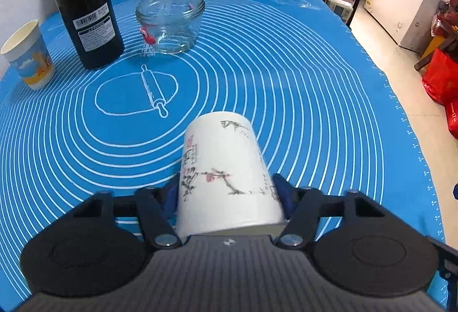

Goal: Flip cup upside down
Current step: 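Rotate the held cup with the left gripper until its base faces up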

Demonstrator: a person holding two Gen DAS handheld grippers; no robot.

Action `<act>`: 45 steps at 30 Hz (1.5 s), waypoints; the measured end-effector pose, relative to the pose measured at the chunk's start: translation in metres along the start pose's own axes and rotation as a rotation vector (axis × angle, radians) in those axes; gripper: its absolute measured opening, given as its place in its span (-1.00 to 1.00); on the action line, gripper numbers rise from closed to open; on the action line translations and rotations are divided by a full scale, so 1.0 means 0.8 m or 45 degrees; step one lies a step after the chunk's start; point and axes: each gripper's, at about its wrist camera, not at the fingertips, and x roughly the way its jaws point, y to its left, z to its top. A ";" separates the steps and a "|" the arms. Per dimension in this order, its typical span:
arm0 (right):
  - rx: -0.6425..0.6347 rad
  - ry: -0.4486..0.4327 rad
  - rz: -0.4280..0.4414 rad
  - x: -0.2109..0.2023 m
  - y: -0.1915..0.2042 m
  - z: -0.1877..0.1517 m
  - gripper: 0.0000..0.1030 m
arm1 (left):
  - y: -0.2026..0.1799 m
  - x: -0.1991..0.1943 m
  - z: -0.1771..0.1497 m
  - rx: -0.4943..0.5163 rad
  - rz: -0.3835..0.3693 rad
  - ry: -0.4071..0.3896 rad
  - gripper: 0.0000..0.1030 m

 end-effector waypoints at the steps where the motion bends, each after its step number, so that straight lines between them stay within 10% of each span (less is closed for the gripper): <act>1: -0.001 0.000 0.001 0.000 0.000 0.000 0.83 | -0.001 -0.001 0.000 0.007 0.002 -0.002 0.22; 7: 0.008 0.002 0.000 0.002 0.000 -0.003 0.83 | -0.003 -0.012 -0.005 0.028 0.015 -0.075 0.16; 18: 0.030 -0.020 -0.004 -0.002 0.002 -0.014 0.83 | 0.001 -0.043 -0.073 0.105 0.042 -0.597 0.17; 45: 0.089 -0.082 0.056 -0.010 0.008 0.002 0.83 | 0.009 -0.049 -0.109 0.104 0.056 -0.643 0.15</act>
